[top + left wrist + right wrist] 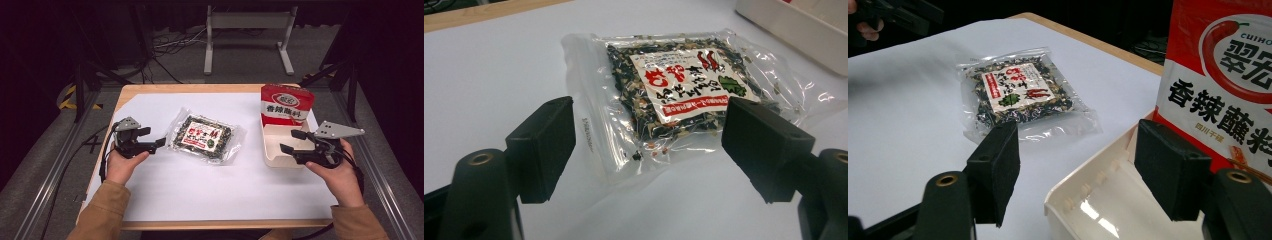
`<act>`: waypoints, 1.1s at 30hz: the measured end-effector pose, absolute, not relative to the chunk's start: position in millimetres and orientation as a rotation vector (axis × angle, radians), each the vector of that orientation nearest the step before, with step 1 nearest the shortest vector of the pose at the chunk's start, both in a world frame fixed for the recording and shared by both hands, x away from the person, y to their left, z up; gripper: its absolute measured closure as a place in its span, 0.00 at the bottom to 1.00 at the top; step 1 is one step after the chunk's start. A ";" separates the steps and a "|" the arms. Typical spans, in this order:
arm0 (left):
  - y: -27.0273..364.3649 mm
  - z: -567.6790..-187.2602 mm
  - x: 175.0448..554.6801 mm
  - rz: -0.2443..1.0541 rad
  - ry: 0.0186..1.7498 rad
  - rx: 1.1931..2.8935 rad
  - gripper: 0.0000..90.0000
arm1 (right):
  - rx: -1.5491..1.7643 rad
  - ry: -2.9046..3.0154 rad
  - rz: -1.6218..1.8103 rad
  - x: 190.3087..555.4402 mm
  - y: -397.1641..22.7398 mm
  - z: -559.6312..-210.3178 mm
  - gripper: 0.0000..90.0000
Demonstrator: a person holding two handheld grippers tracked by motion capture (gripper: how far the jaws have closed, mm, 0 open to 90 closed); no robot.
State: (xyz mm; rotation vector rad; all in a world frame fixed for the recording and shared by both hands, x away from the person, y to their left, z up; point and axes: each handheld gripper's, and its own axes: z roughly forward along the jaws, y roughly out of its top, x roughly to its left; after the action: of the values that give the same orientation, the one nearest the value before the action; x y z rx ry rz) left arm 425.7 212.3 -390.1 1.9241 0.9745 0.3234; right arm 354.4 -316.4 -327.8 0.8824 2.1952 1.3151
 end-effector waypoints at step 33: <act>210.8 -437.8 473.6 0.127 1.248 1.929 0.50 | 0.720 2.309 1.307 347.0 -281.4 -341.9 0.55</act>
State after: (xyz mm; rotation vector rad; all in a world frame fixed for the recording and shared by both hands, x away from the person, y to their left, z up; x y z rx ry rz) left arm 473.6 210.8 -437.8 1.9286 1.2481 0.1269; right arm 347.0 -281.4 -341.9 0.7198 2.3092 1.3066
